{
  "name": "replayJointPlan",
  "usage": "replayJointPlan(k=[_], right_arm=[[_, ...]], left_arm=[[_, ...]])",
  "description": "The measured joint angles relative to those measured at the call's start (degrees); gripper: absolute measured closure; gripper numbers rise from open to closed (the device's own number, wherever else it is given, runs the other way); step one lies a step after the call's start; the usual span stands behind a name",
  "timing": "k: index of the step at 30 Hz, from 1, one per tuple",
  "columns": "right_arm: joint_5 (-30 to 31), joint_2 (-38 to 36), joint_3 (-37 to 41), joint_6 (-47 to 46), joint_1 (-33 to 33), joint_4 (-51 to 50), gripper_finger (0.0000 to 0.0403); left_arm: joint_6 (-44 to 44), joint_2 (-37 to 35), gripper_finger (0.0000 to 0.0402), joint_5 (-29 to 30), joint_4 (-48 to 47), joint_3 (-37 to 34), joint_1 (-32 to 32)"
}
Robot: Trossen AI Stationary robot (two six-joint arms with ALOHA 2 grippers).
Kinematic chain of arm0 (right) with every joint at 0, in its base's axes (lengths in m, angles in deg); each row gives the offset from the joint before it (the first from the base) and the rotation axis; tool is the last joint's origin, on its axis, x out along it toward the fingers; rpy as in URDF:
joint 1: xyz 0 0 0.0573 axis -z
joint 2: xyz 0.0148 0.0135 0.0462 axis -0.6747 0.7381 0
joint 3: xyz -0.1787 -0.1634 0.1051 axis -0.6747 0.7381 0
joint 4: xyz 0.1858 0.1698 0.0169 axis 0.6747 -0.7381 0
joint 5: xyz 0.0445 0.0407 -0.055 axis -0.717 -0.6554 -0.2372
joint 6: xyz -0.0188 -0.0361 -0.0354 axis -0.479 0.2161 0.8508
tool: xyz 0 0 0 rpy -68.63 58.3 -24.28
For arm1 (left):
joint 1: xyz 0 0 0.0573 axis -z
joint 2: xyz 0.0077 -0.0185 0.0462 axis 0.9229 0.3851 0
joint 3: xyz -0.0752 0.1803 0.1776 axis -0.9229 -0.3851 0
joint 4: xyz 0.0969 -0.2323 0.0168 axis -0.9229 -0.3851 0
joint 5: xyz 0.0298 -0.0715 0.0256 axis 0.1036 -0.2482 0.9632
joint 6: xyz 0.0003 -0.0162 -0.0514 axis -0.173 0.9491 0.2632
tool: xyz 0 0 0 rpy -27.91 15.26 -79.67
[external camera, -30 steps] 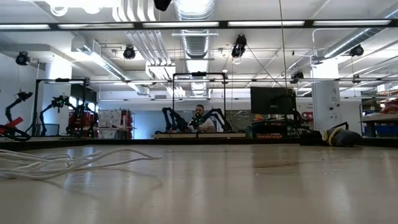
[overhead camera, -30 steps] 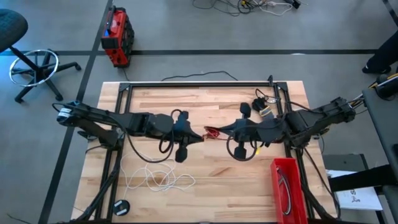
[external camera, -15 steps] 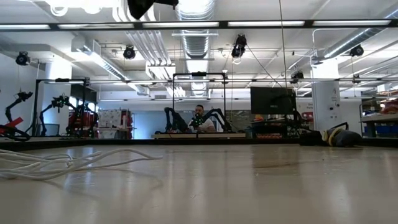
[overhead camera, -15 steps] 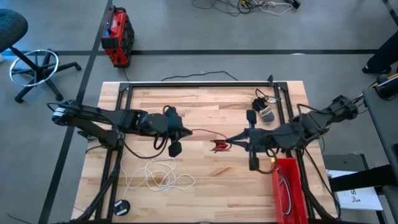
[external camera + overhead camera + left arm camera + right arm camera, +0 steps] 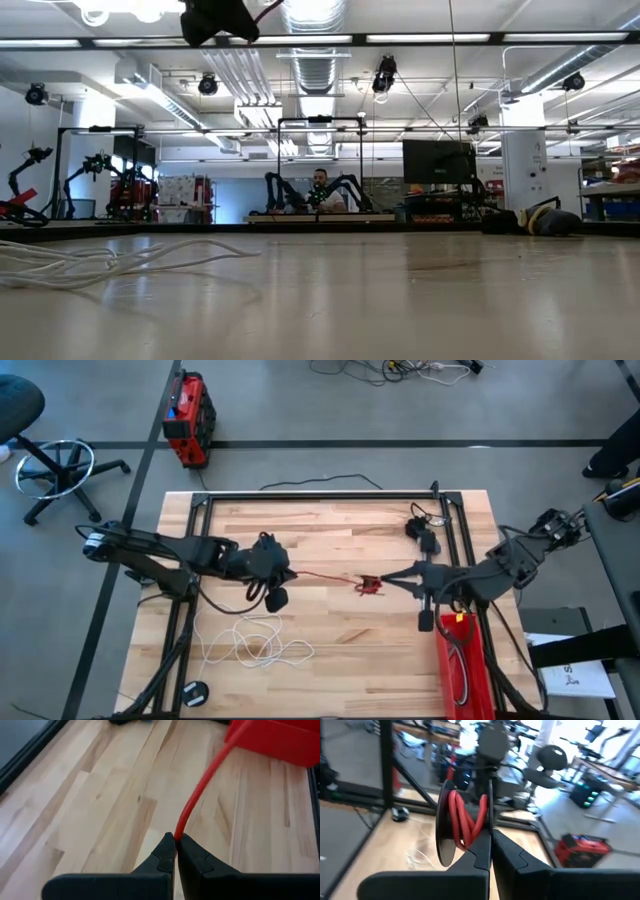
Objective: Coil cords
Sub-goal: Coil the red wire onto the spool
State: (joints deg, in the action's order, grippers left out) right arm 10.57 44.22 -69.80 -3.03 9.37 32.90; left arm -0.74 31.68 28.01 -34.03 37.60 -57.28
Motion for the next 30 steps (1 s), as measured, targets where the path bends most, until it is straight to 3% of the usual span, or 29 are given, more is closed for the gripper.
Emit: replayJointPlan(k=[7, 10, 14, 23, 30], right_arm=[[1.5, 2.4, 0.5, -8.0, 0.1, -14.4, 0.0403], [5.2, 5.2, 0.9, -12.3, 0.4, -19.4, 0.0403], [10.6, 9.5, 1.9, -19.2, 2.6, -23.3, 0.0403], [18.8, 19.4, 2.9, -32.1, 10.6, -19.6, 0.0403], [14.1, 22.1, 3.0, -29.7, 14.0, -6.5, 0.0403]], left_arm=[[1.2, -4.8, 0.0401, 1.5, 2.3, 0.1, -0.1], [0.6, -7.1, 0.0401, 1.3, 6.7, 0.1, 0.0], [-1.7, -8.4, 0.0401, -3.8, 16.2, 0.1, 0.0], [-5.3, -2.7, 0.0401, -16.7, 36.4, 0.0, 0.1], [-5.8, 3.3, 0.0401, -19.9, 40.7, 0.6, 0.1]])
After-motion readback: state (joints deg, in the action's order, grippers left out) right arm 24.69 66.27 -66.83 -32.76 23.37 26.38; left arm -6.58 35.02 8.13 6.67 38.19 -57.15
